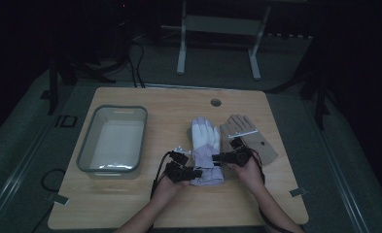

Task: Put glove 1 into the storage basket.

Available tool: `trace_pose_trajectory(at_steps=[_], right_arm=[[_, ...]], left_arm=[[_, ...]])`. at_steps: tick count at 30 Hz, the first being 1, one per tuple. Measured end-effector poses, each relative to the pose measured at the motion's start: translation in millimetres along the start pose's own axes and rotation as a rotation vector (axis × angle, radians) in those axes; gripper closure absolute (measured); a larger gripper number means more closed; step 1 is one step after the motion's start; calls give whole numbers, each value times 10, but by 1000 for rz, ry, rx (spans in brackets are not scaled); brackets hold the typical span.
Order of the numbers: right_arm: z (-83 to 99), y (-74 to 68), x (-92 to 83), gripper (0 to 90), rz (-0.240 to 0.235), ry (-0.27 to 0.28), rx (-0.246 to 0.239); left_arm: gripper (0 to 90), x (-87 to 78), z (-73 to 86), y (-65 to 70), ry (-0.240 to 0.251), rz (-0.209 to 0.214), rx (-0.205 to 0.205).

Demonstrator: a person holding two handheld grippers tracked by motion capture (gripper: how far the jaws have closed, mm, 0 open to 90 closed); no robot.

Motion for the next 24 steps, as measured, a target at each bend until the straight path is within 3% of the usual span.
trace_pose_trajectory(at_steps=[12, 24], right_arm=[[-187, -203, -177, 768, 11, 58, -54], [-521, -473, -336, 769, 5, 114, -120]], left_arm=[[719, -255, -194, 24, 31, 3, 24], [720, -606, -448, -7, 74, -17, 55]])
Point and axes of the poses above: each handheld gripper's, and its own axes: x roughly forward along the jaws, z roughly out of its underside, y roughly to its right, the point moved 7 cm from there along x, roughly forward along the jaws, and after that the axes turned 10 degrees about -z, right-handed, at the moved point
